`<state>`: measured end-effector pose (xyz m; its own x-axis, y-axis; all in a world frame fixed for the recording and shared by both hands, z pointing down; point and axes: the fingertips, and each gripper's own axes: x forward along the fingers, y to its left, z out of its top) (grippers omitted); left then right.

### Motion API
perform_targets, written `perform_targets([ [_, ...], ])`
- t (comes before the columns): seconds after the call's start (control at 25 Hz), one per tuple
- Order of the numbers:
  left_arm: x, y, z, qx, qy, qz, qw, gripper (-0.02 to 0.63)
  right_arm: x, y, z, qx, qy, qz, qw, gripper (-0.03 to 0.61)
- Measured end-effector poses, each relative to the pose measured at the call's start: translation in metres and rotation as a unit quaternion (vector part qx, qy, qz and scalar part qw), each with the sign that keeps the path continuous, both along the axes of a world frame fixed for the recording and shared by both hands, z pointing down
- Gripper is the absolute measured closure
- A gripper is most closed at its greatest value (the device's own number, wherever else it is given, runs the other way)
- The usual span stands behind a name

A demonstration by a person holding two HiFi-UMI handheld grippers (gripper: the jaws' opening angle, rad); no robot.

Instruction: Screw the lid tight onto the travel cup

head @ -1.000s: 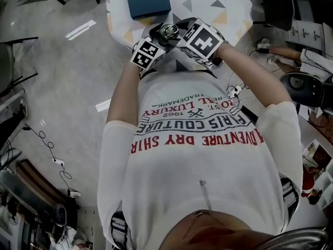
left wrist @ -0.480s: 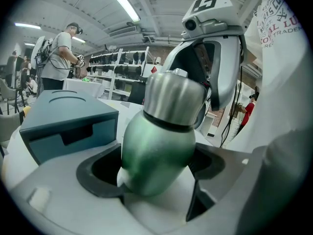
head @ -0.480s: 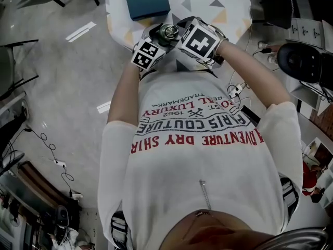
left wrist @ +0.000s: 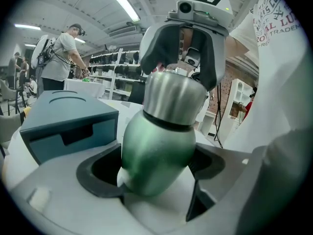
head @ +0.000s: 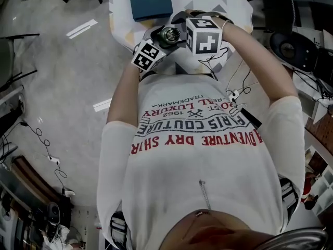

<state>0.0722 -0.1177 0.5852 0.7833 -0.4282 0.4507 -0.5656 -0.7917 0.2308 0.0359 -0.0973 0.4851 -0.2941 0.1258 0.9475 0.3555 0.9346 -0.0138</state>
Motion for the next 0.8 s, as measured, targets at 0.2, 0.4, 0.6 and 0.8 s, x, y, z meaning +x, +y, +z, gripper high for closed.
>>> perform_targets([
  [0.2,0.0,0.002,0.003,-0.002,-0.006,0.005,1.0,0.199,-0.003,0.003,0.019,-0.004,0.01,-0.075,0.997,0.301],
  [0.4,-0.001,0.004,0.005,-0.003,-0.008,0.008,0.9999,0.199,-0.002,0.005,0.023,-0.013,0.005,-0.095,0.995,0.341],
  [0.6,0.0,0.004,0.006,-0.002,-0.011,0.01,0.9999,0.199,-0.002,0.006,0.019,-0.025,0.007,-0.06,0.998,0.342],
  [0.8,-0.002,0.003,0.003,-0.003,-0.012,0.005,0.9999,0.199,-0.004,0.004,0.017,-0.028,0.007,0.033,0.999,0.342],
])
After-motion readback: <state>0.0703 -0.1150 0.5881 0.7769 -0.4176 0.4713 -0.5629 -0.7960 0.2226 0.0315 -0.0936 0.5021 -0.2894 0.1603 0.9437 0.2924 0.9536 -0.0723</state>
